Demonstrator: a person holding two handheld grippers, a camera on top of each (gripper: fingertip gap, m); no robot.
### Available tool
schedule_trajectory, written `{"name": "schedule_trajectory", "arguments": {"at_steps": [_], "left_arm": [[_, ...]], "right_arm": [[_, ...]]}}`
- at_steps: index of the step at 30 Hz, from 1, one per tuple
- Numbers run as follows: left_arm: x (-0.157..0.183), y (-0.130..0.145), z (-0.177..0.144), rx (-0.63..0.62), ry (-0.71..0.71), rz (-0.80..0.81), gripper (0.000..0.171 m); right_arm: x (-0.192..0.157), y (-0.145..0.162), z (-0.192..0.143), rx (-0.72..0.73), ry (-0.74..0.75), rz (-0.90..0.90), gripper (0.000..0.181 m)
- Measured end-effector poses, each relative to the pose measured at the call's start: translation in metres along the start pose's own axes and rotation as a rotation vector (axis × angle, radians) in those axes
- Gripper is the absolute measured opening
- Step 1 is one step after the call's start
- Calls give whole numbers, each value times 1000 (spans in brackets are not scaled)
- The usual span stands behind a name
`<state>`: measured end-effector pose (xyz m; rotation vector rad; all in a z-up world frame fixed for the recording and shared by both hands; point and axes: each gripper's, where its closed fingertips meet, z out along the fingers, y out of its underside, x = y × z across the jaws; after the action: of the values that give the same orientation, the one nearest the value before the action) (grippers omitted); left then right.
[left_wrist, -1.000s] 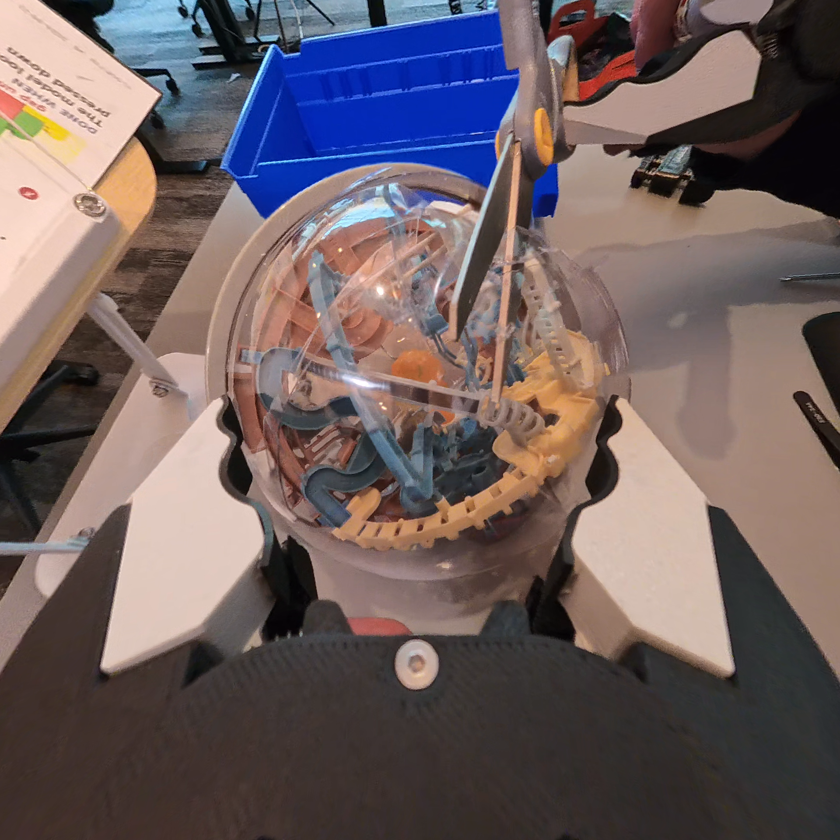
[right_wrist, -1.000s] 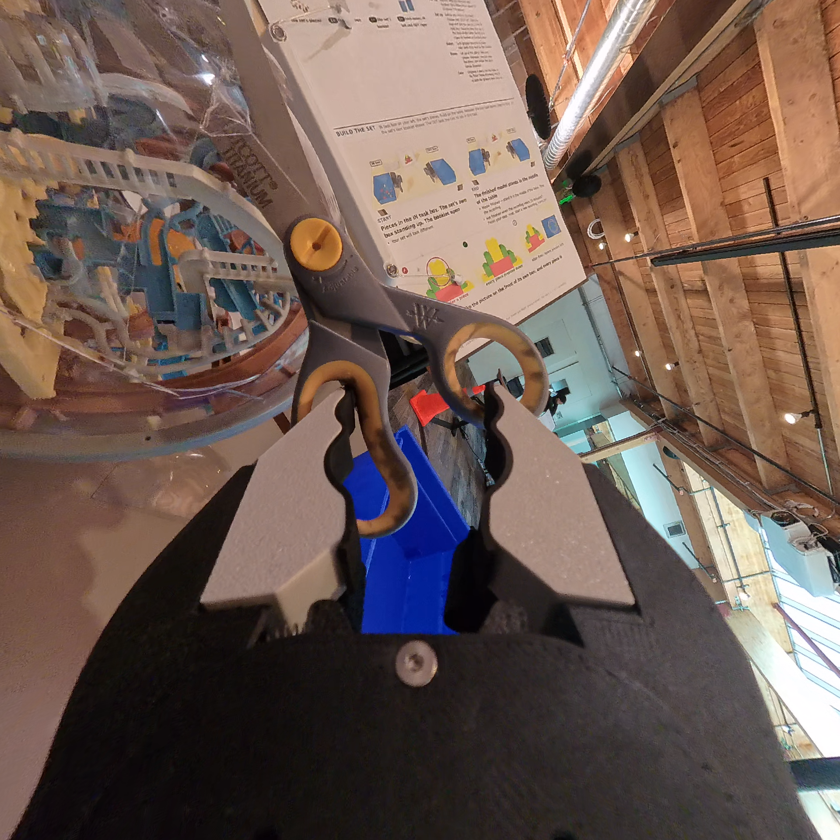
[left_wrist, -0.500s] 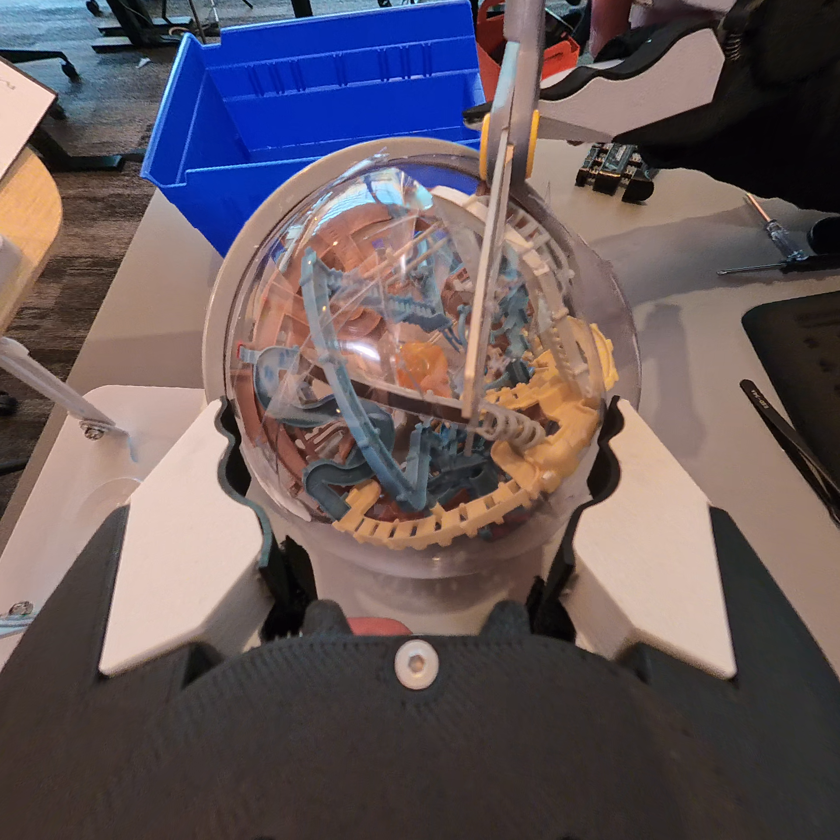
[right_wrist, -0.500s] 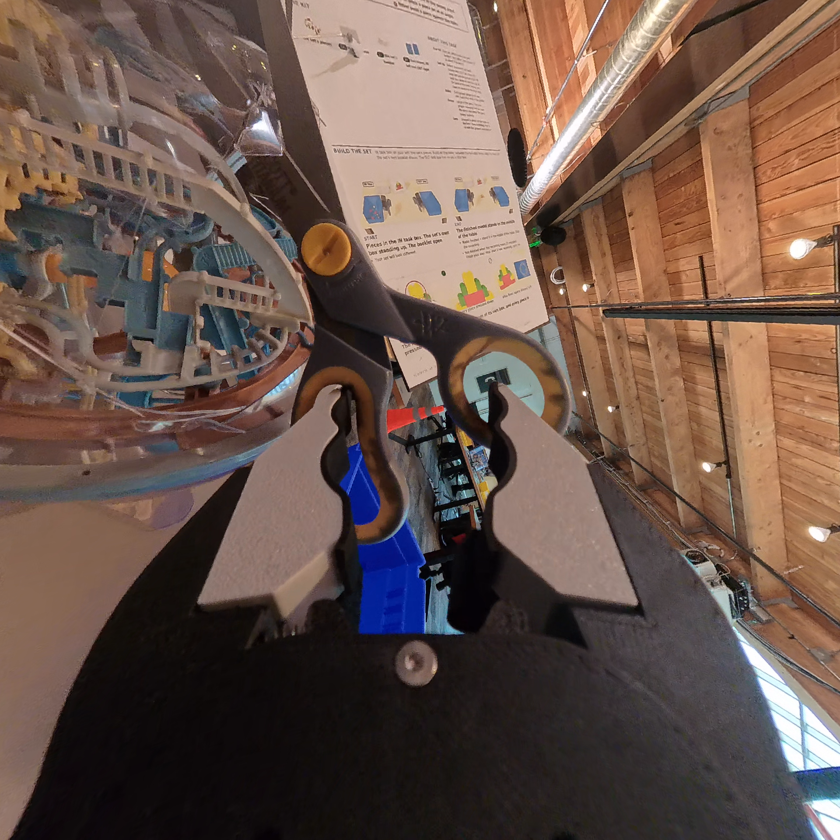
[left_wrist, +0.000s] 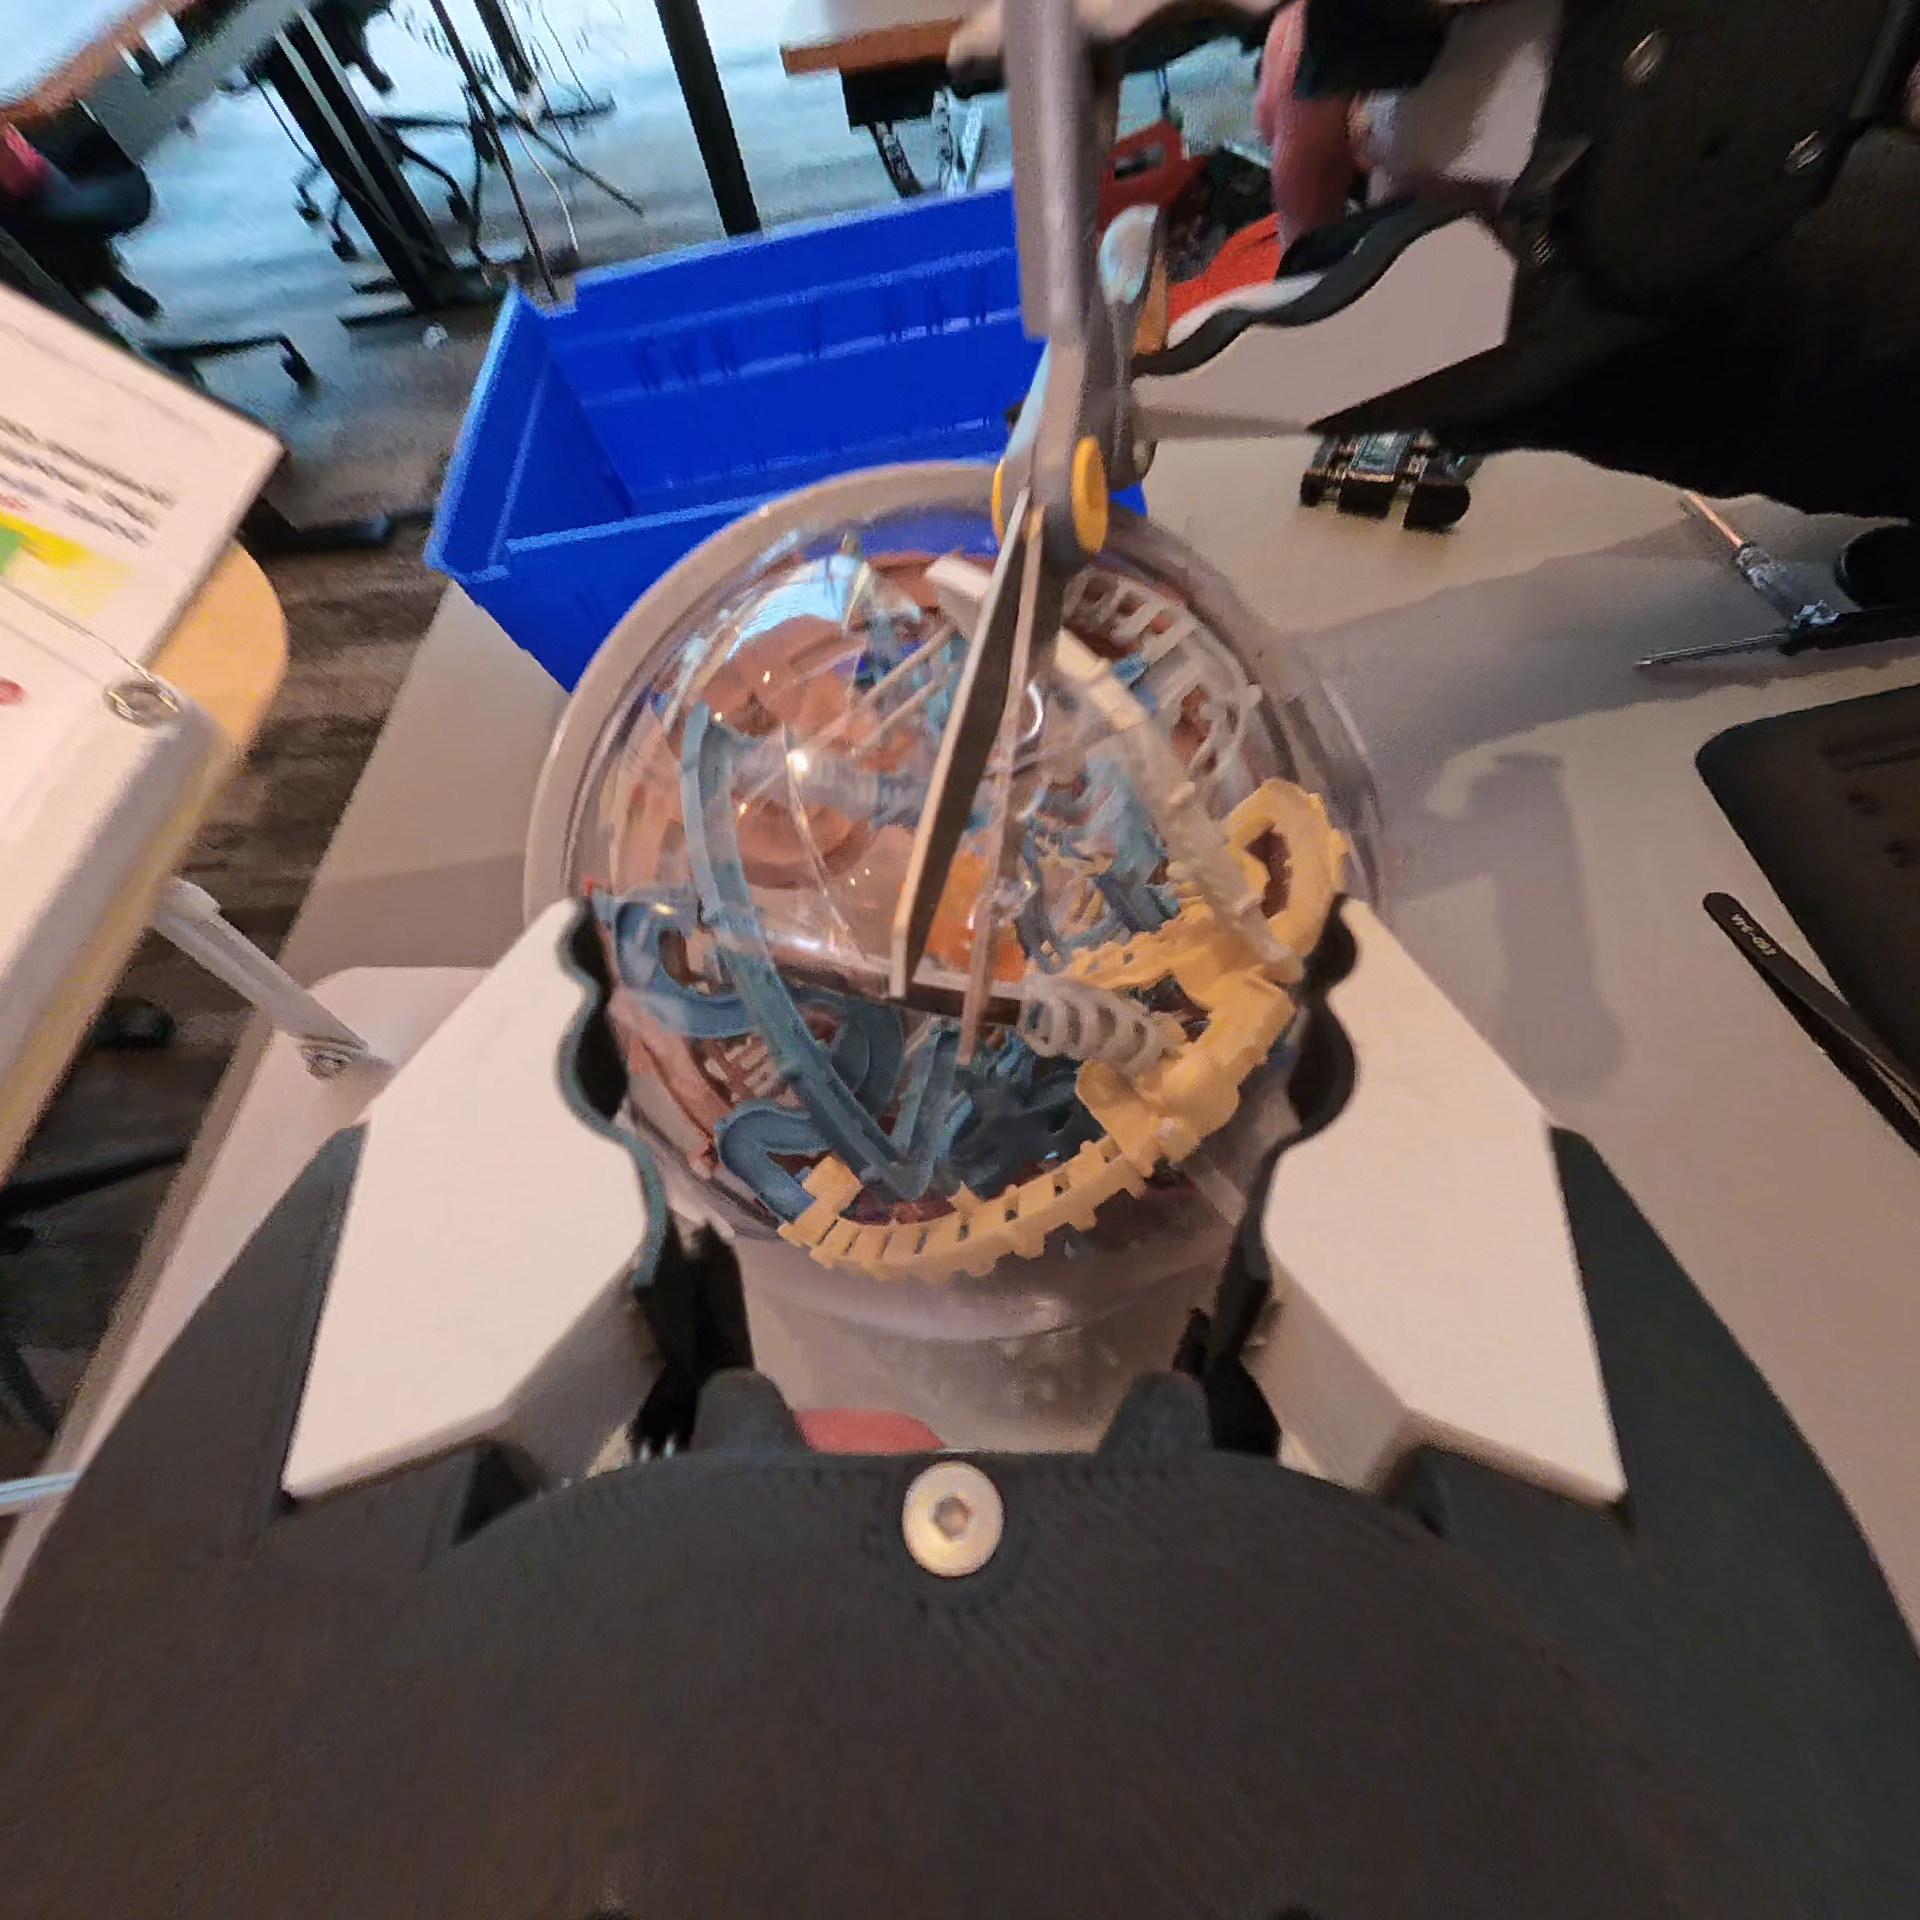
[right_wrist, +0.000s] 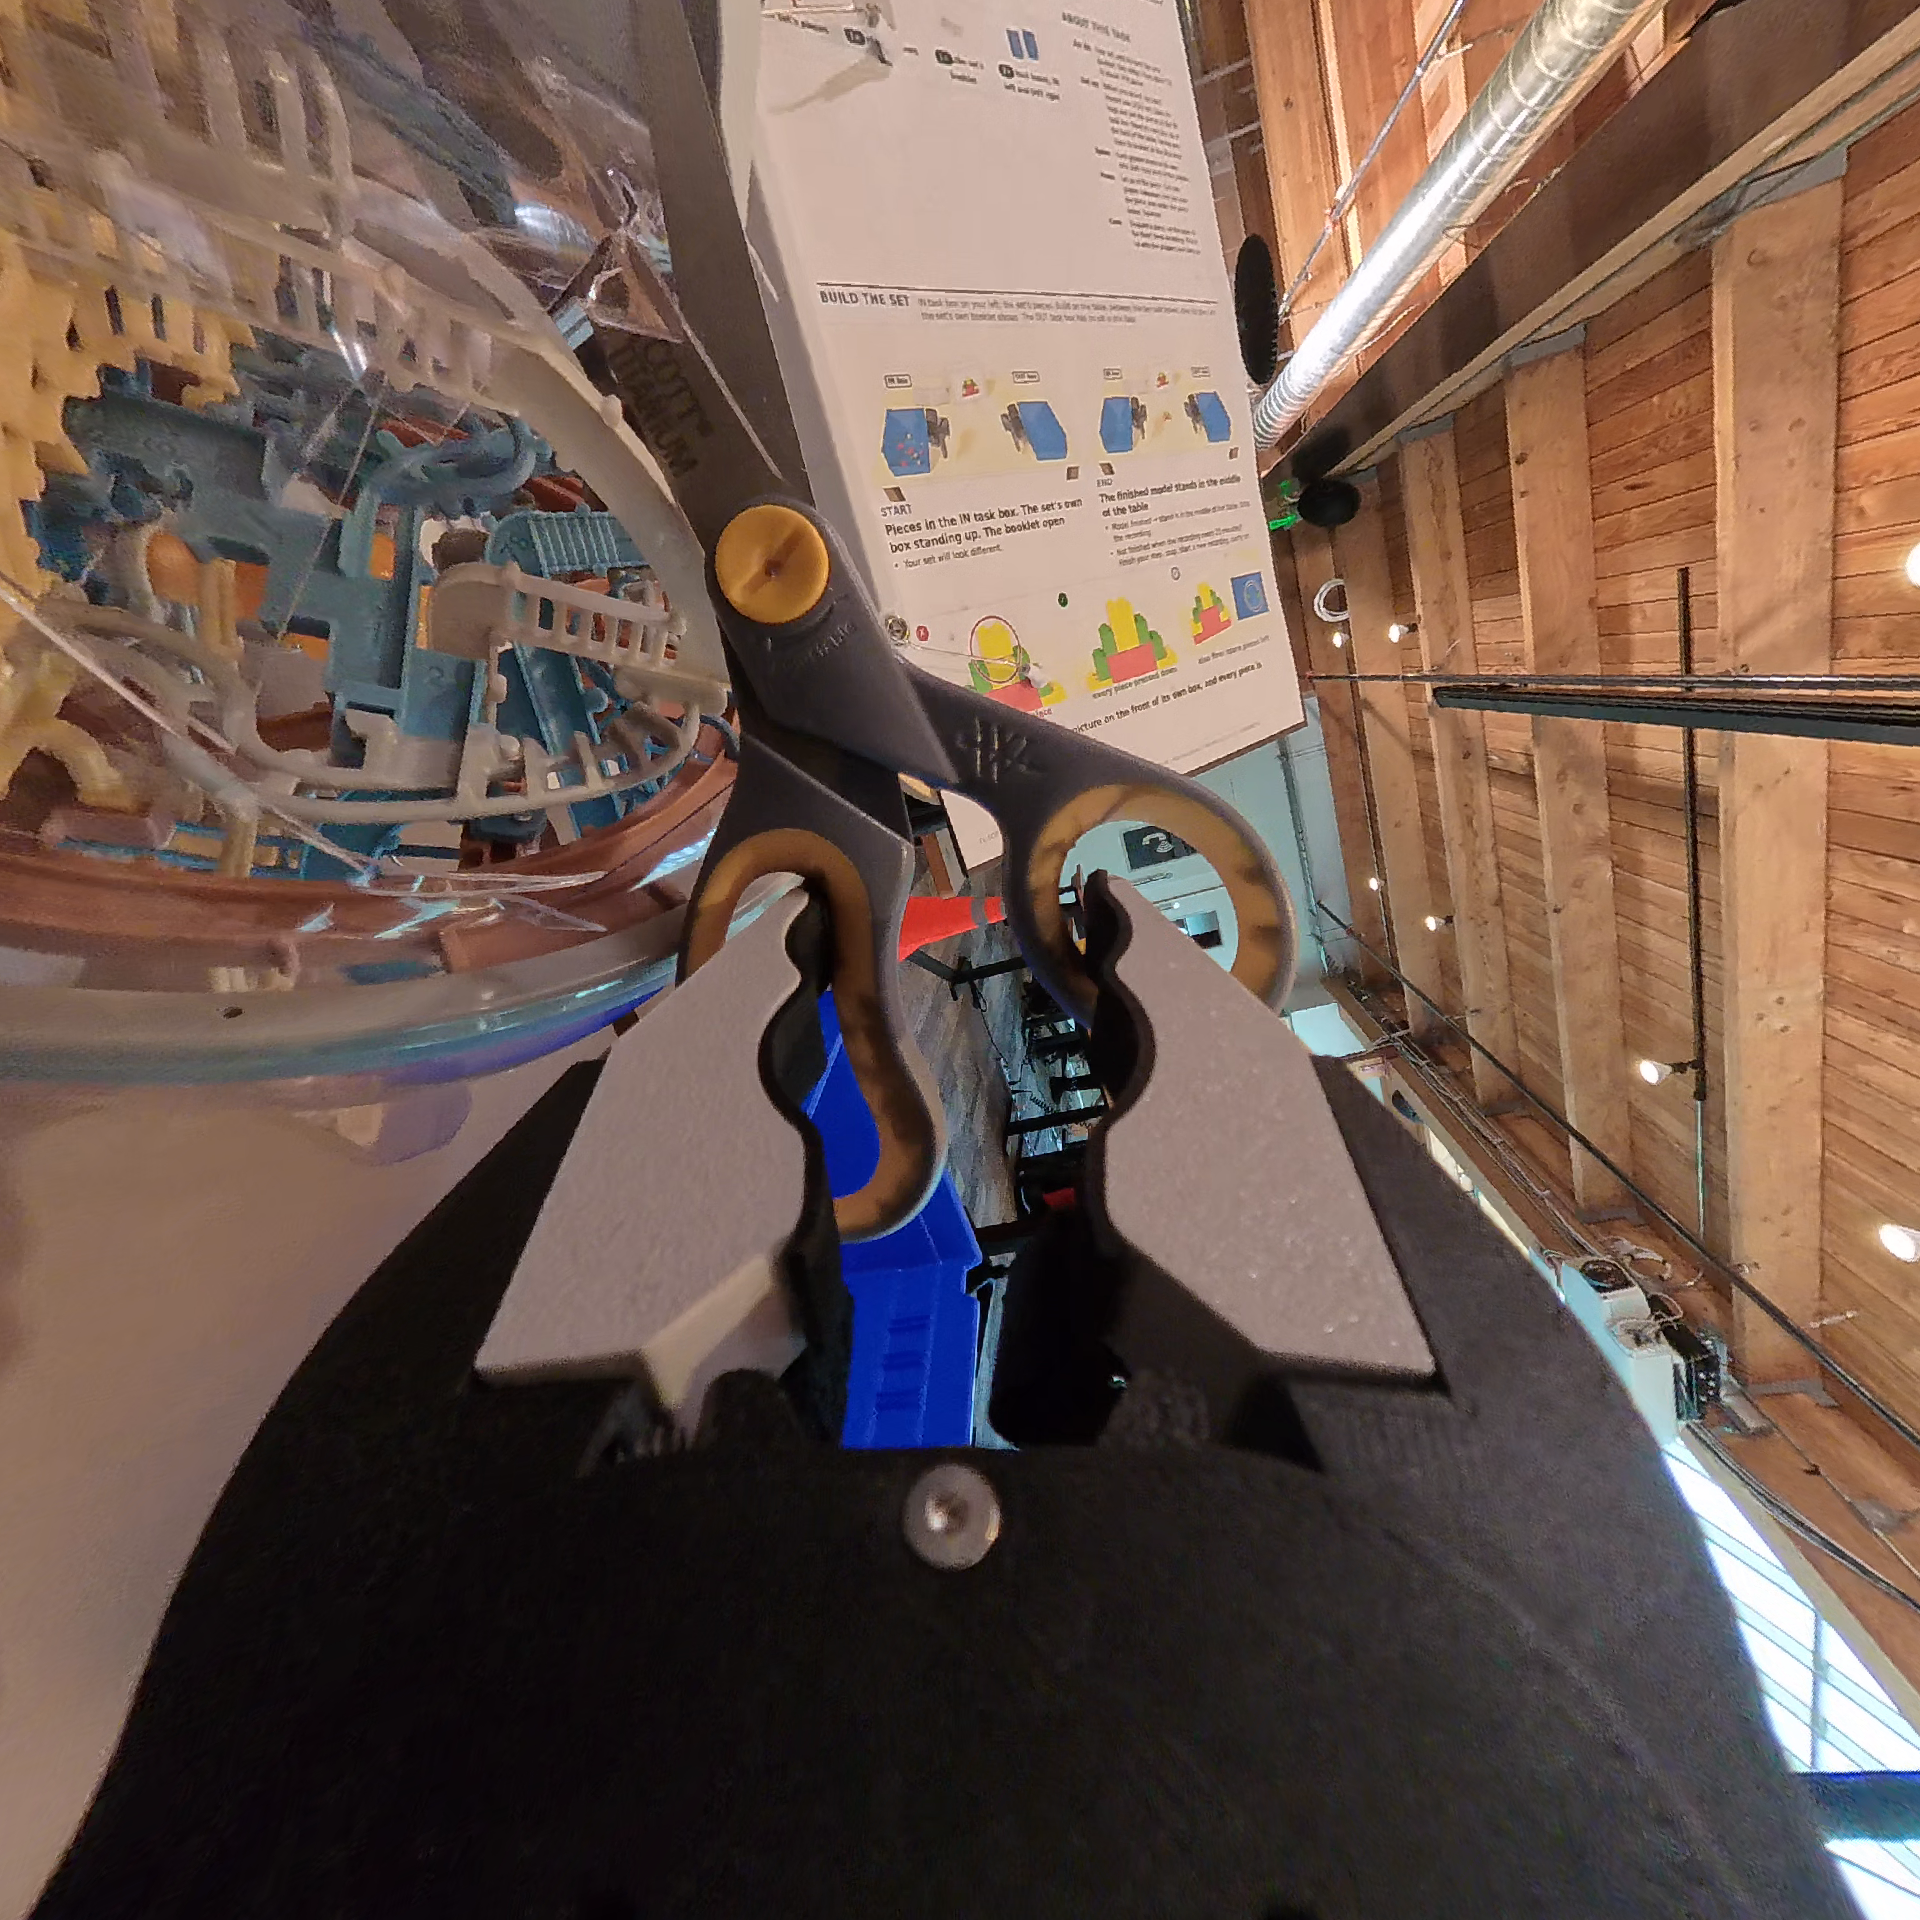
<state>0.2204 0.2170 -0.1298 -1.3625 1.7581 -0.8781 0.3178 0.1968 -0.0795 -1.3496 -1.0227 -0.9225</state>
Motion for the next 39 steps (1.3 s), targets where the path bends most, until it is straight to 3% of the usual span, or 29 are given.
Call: {"name": "schedule_trajectory", "arguments": {"at_steps": [2, 9, 15, 17, 20, 21, 35, 36, 39], "left_arm": [[3, -5, -9, -1, -16, 37, 112], [12, -5, -18, -19, -1, 78, 97], [18, -12, -24, 9, 17, 73, 72], [18, -17, -28, 45, 17, 51, 54], [19, -25, -32, 106, 6, 31, 8], [19, -22, -30, 98, -10, 47, 0], [73, -22, -51, 69, 96, 78, 0], [66, -21, -53, 50, 55, 99, 1], [48, -31, -56, 45, 26, 121, 34]], "right_arm": [[0, -1, -3, 14, 11, 4, 47], [-6, 1, -13, 38, 19, 47, 48], [-13, 14, -22, 55, -13, 149, 48], [-16, 19, -24, 55, -19, 178, 48], [-21, 26, -27, 48, -36, 214, 49], [-25, 28, -27, 46, -46, 229, 48], [-43, 37, -41, 54, -130, 373, 47], [-43, 36, -42, 58, -130, 372, 46], [-41, 33, -44, 66, -122, 369, 46]]}}
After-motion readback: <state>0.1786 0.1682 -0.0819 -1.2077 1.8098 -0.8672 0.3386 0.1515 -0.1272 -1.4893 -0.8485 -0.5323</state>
